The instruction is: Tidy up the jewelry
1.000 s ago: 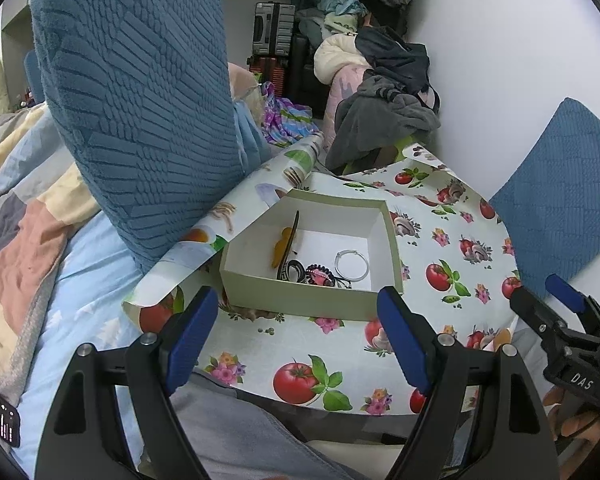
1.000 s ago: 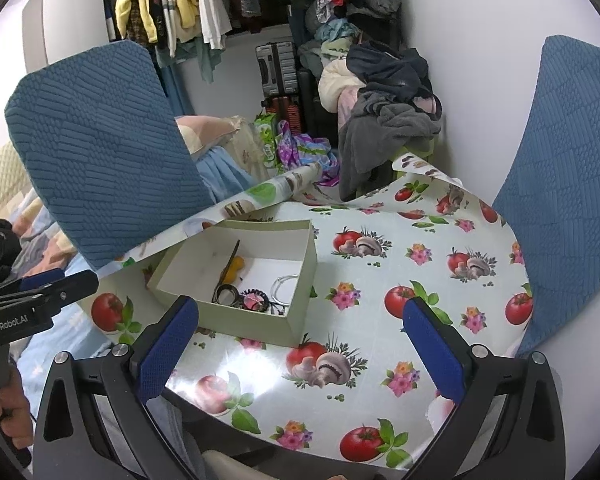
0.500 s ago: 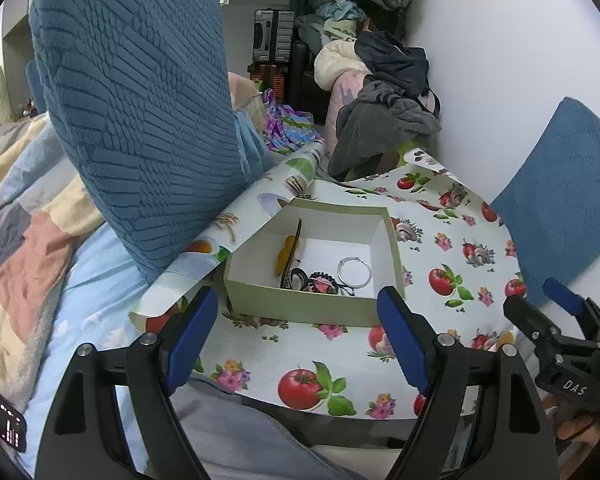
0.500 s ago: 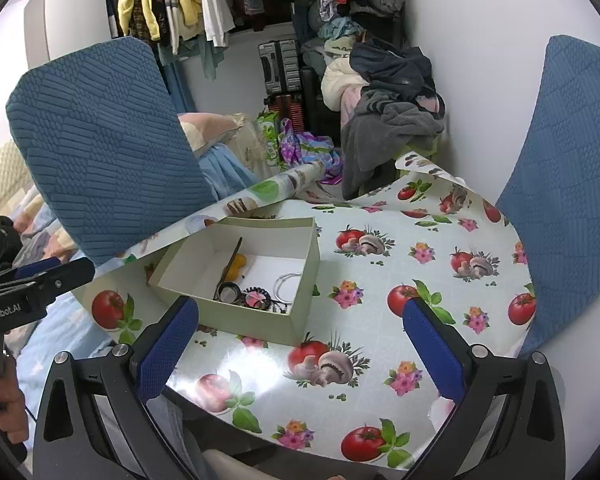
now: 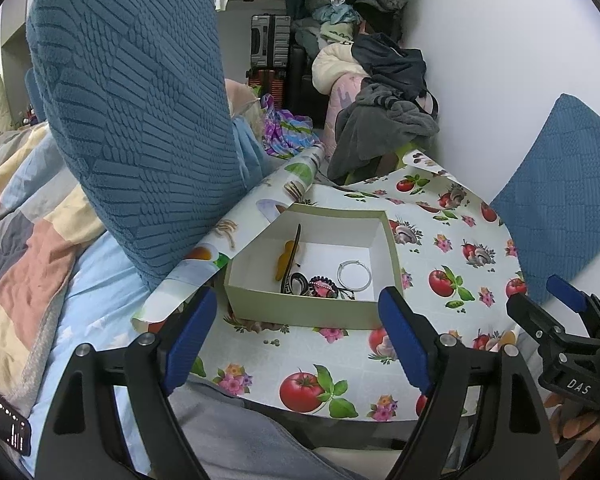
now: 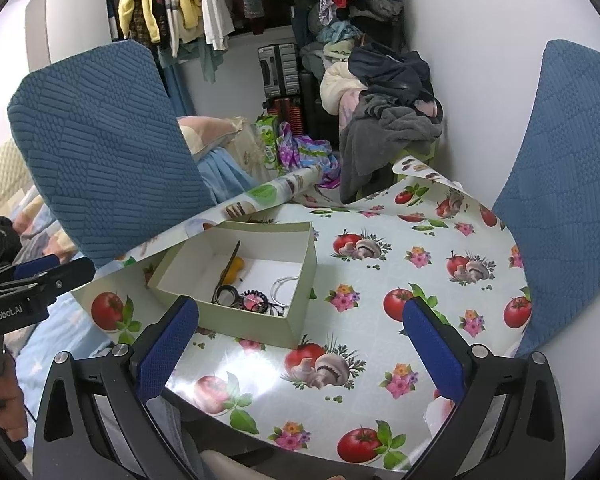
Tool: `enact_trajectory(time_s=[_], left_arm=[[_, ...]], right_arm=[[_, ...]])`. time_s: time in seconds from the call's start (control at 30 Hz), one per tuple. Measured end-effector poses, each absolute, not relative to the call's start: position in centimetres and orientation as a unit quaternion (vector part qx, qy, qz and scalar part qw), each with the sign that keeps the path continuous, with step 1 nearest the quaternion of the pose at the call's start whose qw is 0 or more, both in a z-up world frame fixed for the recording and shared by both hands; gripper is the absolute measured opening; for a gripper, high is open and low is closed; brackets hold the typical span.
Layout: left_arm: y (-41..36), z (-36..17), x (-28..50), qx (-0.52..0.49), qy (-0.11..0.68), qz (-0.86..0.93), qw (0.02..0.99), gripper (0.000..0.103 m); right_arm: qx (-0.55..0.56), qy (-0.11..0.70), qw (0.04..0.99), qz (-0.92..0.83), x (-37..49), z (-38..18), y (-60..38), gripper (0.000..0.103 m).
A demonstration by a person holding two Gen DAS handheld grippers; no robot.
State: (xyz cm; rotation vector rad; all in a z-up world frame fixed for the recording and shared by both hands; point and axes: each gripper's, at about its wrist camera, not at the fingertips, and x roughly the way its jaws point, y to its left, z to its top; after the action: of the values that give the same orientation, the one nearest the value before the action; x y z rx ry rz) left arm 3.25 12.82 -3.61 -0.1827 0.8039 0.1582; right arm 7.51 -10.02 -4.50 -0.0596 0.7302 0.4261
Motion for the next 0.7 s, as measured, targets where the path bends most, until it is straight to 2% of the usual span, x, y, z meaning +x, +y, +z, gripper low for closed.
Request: enact_trajectory(time_s=[0.7], left_arm=[[12.83,-3.39,2.80,-0.076,0.389,0.088,0.914,0.084]], right_arm=[[-0.036,0.352,0.913,0.204,6.93,-4.15,-9.82,0.103]])
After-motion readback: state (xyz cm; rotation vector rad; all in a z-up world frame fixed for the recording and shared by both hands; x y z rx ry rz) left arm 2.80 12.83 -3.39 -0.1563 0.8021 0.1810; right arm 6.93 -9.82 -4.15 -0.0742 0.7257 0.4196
